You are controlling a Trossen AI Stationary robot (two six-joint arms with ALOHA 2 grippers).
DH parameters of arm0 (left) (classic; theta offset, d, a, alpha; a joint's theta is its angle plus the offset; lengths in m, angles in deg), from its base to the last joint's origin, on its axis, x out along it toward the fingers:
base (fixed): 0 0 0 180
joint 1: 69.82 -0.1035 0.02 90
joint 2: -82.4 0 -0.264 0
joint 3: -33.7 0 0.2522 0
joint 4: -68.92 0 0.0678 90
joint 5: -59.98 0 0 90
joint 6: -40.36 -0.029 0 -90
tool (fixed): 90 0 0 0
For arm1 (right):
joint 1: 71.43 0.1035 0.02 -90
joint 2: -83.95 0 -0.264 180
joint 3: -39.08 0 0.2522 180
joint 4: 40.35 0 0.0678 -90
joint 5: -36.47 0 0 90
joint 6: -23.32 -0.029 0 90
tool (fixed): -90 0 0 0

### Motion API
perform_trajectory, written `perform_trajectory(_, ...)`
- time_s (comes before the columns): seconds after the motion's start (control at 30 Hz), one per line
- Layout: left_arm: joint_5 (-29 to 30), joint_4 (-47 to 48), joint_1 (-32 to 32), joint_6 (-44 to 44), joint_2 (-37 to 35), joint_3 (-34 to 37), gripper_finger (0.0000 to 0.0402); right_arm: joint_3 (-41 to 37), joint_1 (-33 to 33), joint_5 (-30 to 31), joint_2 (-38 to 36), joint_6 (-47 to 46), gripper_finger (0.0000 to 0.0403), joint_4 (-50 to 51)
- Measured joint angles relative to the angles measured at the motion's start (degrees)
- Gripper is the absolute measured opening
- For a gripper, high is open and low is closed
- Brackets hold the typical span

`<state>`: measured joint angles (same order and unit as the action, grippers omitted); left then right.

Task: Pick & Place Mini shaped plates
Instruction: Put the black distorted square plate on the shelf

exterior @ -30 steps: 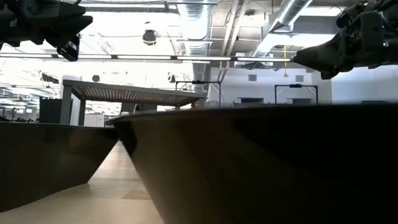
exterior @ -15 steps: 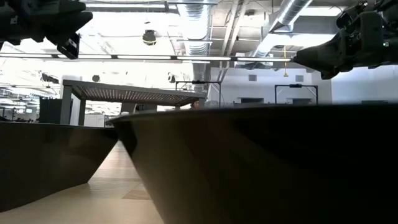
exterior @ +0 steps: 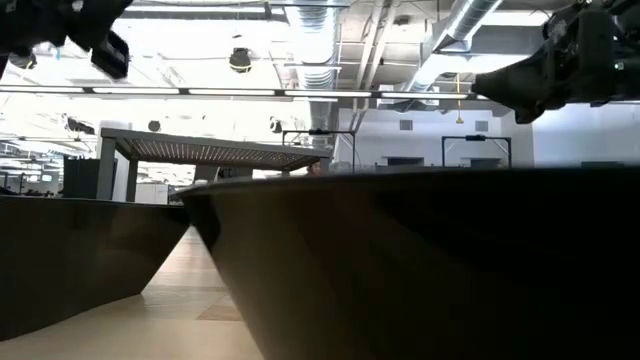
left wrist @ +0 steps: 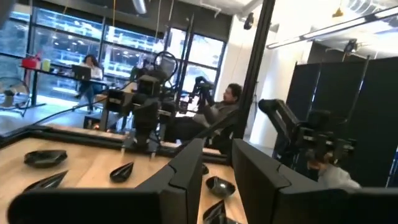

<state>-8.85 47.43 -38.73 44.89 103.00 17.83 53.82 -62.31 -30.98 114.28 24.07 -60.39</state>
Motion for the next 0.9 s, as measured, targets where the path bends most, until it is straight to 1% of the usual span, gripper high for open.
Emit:
perform_trajectory(0.07, 0.1, 1.2, 0.0, -1.9, 1.2, -3.0, 0.0089, 0.0, 0.0, 0.0, 0.0, -1.1, 0.0123, -1.6)
perform_trajectory(0.13, 0.3, 5.6, 0.0, -2.6, 3.2, -7.0, 0.0089, 0.0, -0.1, 0.0, 0.0, -0.5, 0.0123, -3.3)
perform_trajectory(0.2, 1.5, 13.2, 0.0, -2.1, 5.9, -12.2, 0.0089, 0.0, -0.5, 0.0, 0.0, -0.3, 0.0123, -4.9)
perform_trajectory(0.27, 3.4, 23.5, 0.0, -0.2, 9.1, -18.0, 0.0089, 0.0, -1.3, 0.3, 0.0, 0.5, 0.0123, -8.2)
perform_trajectory(0.33, 5.1, 33.9, 0.0, 3.4, 13.0, -23.1, 0.0089, 0.0, -2.2, 0.3, 0.0, 3.9, 0.0123, -11.4)
perform_trajectory(0.4, 5.4, 42.3, 0.0, 9.3, 17.2, -26.6, 0.0089, 0.0, -3.0, 0.2, 0.0, 5.3, 0.0123, -14.1)
perform_trajectory(0.43, 4.8, 45.3, 0.0, 12.7, 19.3, -27.8, 0.0089, 0.0, -3.3, 0.2, 0.0, 5.2, 0.0123, -15.0)
perform_trajectory(0.47, 3.0, 47.8, 0.0, 16.2, 21.1, -28.6, 0.0089, 0.0, -3.7, 0.2, 0.0, 5.2, 0.0123, -15.7)
perform_trajectory(0.57, -2.4, 51.0, 0.0, 25.8, 27.0, -29.0, 0.0096, 0.0, -4.7, 0.2, 0.0, 4.8, 0.0123, -15.5)
perform_trajectory(0.63, -4.8, 53.2, 0.0, 29.9, 31.1, -29.0, 0.0107, 0.0, -5.1, 0.1, 0.0, 4.8, 0.0123, -15.5)
perform_trajectory(0.77, -5.6, 53.8, 0.0, 32.8, 39.1, -29.0, 0.0134, 0.0, -5.2, 0.0, 0.0, 4.8, 0.0123, -15.3)
perform_trajectory(0.9, -6.2, 53.7, 0.0, 35.0, 45.1, -29.0, 0.0160, 0.0, -5.2, 0.0, 0.0, 4.7, 0.0126, -15.2)
